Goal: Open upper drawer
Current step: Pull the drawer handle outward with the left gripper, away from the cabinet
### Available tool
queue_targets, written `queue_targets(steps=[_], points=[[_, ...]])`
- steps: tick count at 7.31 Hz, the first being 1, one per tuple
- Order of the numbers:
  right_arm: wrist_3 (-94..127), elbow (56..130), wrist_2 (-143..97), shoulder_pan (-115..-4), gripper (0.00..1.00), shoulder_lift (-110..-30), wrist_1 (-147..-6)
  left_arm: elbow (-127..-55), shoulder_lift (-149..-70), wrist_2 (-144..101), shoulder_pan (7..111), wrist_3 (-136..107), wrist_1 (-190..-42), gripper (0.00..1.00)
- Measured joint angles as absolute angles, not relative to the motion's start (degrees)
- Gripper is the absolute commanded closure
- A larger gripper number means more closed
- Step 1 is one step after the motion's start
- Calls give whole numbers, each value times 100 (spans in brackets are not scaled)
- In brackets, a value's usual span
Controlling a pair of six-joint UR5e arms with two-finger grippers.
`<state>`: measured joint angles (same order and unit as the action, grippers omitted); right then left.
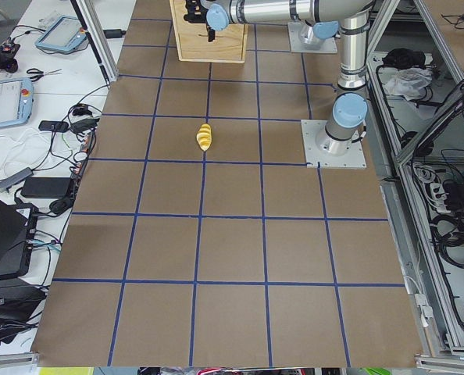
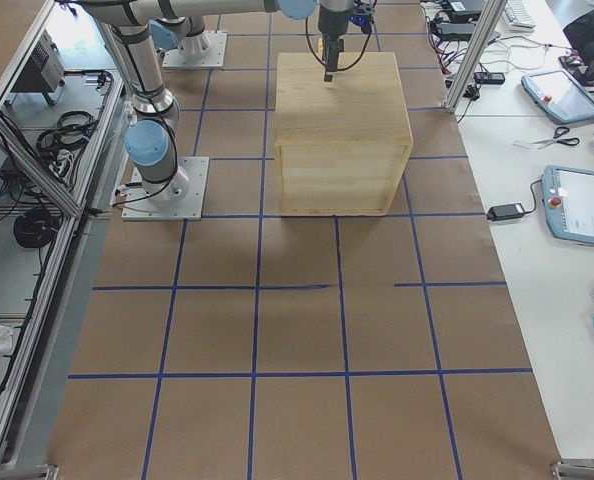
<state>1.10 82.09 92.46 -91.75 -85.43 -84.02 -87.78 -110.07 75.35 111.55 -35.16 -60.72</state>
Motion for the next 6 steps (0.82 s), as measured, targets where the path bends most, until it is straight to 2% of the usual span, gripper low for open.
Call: queue_targets(steps=[6], points=[[110,8209,9246,-9176,0,-8543,-8402,-8758,-10889,7559,11012,-3496,-6484,0]])
